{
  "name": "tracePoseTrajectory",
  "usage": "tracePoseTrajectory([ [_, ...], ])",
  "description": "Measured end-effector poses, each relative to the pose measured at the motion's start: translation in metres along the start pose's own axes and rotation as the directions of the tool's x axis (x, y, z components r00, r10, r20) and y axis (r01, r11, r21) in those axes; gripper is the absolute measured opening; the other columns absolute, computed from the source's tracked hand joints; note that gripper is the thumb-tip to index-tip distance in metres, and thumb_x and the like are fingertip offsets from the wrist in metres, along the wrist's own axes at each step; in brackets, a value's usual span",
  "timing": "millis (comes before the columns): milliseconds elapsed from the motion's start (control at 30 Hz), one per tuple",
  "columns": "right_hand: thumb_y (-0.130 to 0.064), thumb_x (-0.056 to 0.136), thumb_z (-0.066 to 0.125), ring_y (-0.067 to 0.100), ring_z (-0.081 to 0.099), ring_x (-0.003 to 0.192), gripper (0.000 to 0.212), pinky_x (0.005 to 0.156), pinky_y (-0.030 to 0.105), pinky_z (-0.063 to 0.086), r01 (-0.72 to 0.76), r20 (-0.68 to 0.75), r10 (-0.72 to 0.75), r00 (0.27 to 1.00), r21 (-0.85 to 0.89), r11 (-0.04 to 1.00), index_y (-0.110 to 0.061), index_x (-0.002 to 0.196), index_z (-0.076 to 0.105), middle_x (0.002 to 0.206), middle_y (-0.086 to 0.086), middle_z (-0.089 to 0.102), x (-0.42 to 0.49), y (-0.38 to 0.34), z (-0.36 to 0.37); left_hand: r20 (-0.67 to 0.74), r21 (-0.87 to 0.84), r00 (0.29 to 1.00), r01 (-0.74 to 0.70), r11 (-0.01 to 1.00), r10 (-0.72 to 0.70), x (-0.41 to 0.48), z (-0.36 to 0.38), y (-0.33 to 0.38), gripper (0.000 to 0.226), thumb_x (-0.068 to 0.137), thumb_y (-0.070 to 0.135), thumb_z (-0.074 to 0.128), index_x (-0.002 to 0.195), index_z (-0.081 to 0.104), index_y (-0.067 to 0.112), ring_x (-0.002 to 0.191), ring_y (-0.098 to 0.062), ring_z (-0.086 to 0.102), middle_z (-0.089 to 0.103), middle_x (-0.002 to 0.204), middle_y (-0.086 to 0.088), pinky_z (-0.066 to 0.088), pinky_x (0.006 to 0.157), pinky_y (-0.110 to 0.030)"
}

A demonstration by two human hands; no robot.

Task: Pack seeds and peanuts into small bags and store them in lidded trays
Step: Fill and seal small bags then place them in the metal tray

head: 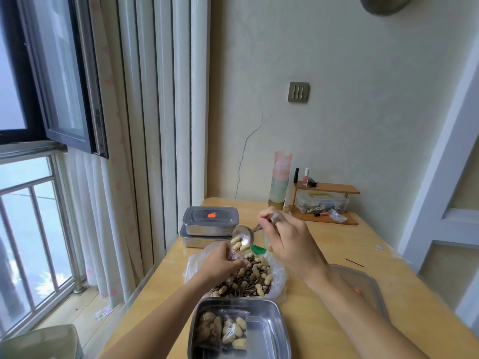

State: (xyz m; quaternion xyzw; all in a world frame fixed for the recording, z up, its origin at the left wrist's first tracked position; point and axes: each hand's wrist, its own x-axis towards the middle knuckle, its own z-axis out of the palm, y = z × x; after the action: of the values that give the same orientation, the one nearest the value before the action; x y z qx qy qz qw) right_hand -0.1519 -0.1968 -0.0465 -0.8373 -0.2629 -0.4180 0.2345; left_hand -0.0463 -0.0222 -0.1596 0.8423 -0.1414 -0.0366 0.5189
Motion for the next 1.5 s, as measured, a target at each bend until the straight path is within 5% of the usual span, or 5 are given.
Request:
tracePoseTrajectory([
  [200, -0.031, 0.109, 0.043, 0.012, 0.054, 0.058, 0.029, 0.055, 0.023, 0.043, 0.023, -0.015, -0.022, 1.000, 0.024, 0.999, -0.011, 0.099, 0.061, 0.077, -0.007, 0.055, 0.002, -0.003, 0.000, -0.046, -0.018, 0.999, -0.018, 1.000, 0.017, -0.002, -0.001, -0.001, 0.037, 0.088, 0.025, 0.081, 0.107, 0.053, 0.009, 0.066, -0.007, 0.056, 0.060, 0.087, 0.000, 0.049, 0.053, -0.017],
  [500, -0.016, 0.107, 0.054, 0.006, 0.067, 0.059, 0.021, 0.062, 0.008, 0.047, -0.246, -0.140, 0.251, 0.958, 0.053, 0.968, -0.010, 0.092, 0.067, 0.059, -0.009, 0.060, -0.003, 0.017, -0.001, -0.044, -0.050, 0.999, -0.026, 0.998, 0.024, -0.007, -0.013, -0.005, 0.043, 0.083, 0.037, 0.084, 0.102, 0.052, 0.014, 0.076, -0.023, 0.066, 0.068, 0.093, -0.014, 0.059, 0.069, -0.041],
  [800, -0.035, 0.108, 0.052, 0.023, 0.072, 0.052, 0.042, 0.057, 0.033, 0.058, -0.767, -0.066, 0.849, 0.524, 0.397, 0.504, -0.002, 0.088, 0.066, 0.059, 0.006, 0.073, -0.025, 0.045, 0.006, -0.176, -0.058, 0.984, -0.026, 0.998, 0.015, -0.007, -0.030, -0.013, 0.039, 0.090, 0.045, 0.075, 0.108, 0.053, 0.017, 0.090, -0.023, 0.069, 0.069, 0.100, -0.007, 0.060, 0.081, -0.044],
  [1100, -0.031, 0.106, 0.057, 0.026, 0.075, 0.059, 0.036, 0.050, 0.025, 0.057, -0.788, 0.162, 0.962, 0.222, 0.611, 0.079, 0.003, 0.097, 0.065, 0.074, 0.017, 0.077, -0.048, 0.047, 0.042, -0.219, -0.027, 0.975, -0.041, 0.999, 0.034, -0.008, -0.027, -0.011, 0.034, 0.091, 0.046, 0.073, 0.102, 0.053, 0.021, 0.085, -0.019, 0.067, 0.069, 0.092, -0.002, 0.059, 0.081, -0.045],
  [1500, -0.030, 0.106, 0.058, 0.026, 0.074, 0.055, 0.032, 0.055, 0.031, 0.057, -0.775, -0.035, 0.895, 0.446, 0.486, 0.405, -0.004, 0.089, 0.063, 0.063, 0.008, 0.074, -0.047, 0.039, 0.043, -0.194, -0.003, 0.981, -0.015, 1.000, 0.015, -0.006, -0.024, -0.016, 0.037, 0.089, 0.046, 0.073, 0.104, 0.053, 0.018, 0.092, -0.027, 0.069, 0.070, 0.098, -0.008, 0.060, 0.080, -0.050],
])
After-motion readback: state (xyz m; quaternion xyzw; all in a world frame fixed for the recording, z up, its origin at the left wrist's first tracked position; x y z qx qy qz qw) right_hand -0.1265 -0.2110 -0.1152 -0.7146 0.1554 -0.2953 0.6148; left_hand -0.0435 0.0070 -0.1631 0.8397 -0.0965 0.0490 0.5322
